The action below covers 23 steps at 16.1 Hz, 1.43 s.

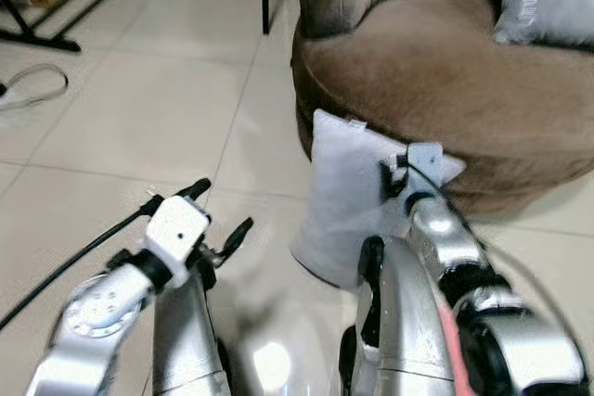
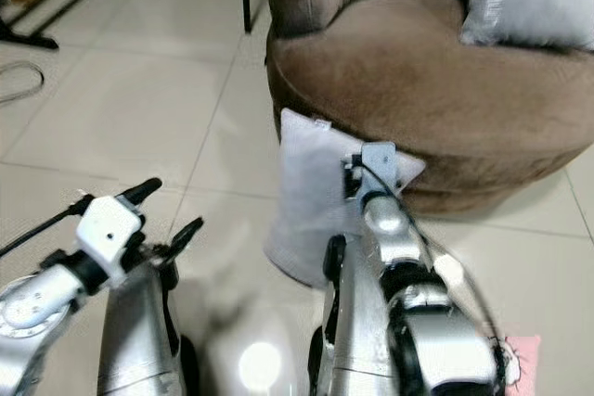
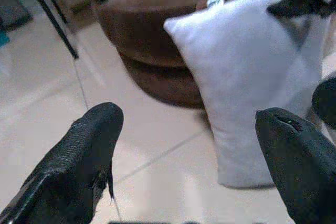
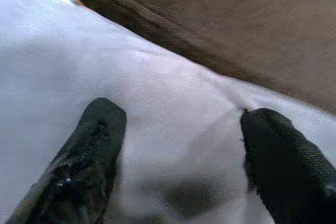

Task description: Move the pillow to the sofa from floor

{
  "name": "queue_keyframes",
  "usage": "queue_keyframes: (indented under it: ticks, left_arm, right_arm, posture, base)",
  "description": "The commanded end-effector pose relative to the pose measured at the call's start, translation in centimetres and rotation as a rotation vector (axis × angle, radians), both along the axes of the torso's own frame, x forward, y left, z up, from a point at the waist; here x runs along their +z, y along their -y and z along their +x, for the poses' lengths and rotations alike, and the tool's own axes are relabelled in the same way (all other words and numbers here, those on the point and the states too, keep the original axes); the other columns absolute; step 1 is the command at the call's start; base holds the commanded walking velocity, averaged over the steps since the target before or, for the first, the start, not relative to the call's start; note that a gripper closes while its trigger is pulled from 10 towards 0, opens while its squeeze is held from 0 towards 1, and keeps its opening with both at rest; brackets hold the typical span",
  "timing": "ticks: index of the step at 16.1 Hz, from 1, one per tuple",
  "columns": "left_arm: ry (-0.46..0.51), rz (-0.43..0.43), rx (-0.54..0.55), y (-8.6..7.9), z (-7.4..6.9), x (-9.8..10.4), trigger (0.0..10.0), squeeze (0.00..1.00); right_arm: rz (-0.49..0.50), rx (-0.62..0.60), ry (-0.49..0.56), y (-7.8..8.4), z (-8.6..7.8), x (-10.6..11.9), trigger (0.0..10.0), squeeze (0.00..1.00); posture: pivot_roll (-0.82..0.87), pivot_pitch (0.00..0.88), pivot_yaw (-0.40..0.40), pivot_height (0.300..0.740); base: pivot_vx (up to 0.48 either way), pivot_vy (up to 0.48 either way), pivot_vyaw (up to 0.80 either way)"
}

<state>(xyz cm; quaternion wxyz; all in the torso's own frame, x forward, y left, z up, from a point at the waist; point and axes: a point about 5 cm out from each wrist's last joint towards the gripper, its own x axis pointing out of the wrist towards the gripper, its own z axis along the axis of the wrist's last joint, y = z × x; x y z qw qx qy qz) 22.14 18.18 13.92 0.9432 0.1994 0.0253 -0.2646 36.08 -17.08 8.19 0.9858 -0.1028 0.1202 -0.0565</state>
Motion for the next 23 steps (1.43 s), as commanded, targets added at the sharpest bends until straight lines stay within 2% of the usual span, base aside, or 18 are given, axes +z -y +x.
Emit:
queue_keyframes:
  ticks: [1,3,4,5,6,8,11,23]
  left_arm:
    - [-0.004,0.0,-0.015,-0.1,-0.5,0.4,10.0,0.0]
    - [-0.017,0.017,-0.035,-0.4,-0.9,0.7,10.0,0.0]
    - [-0.024,0.024,-0.048,-0.4,-1.0,0.8,10.0,0.0]
    - [-0.027,0.026,-0.054,-0.4,-1.0,0.8,10.0,0.0]
    - [-0.036,0.02,-0.073,-0.2,-1.2,0.8,10.0,0.0]
    - [-0.051,0.007,-0.094,0.1,-1.3,0.9,10.0,0.0]
    - [-0.059,-0.014,-0.126,0.6,-1.3,1.0,10.0,0.0]
    - [-0.06,-0.012,-0.125,0.6,-0.8,1.1,10.0,0.0]
  right_arm:
    - [-0.051,-0.018,-0.024,0.2,-0.3,-0.6,10.0,0.0]
    - [-0.076,-0.021,-0.066,-0.1,-0.3,-1.1,10.0,0.0]
    - [-0.068,-0.02,-0.091,-0.4,-0.3,-1.3,7.7,0.0]
    - [-0.063,-0.019,-0.099,-0.5,-0.3,-1.4,3.1,0.0]
    - [-0.042,-0.014,-0.105,-0.8,-0.2,-1.3,0.0,0.0]
    - [-0.024,-0.01,-0.103,-1.2,-0.1,-1.2,0.0,0.0]
    - [0.052,0.005,-0.106,-1.8,-0.2,-1.4,0.0,0.0]
    - [0.076,0.031,-0.113,-1.9,-0.3,-1.5,0.0,0.0]
  posture:
    - [0.11,0.265,-0.018,0.411]
    - [0.13,0.284,-0.013,0.411]
    - [0.14,0.288,-0.011,0.411]
    - [0.14,0.288,-0.011,0.411]
    - [0.14,0.288,-0.009,0.411]
    - [0.13,0.284,-0.007,0.411]
    - [0.13,0.273,-0.007,0.411]
    - [0.13,0.259,-0.004,0.411]
  base:
    - [0.0,0.0,0.0]
    - [0.0,0.0,0.0]
    - [0.0,0.0,0.0]
    - [0.0,0.0,0.0]
    - [0.0,0.0,0.0]
    - [0.0,0.0,0.0]
    - [0.0,0.0,0.0]
    - [0.0,0.0,0.0]
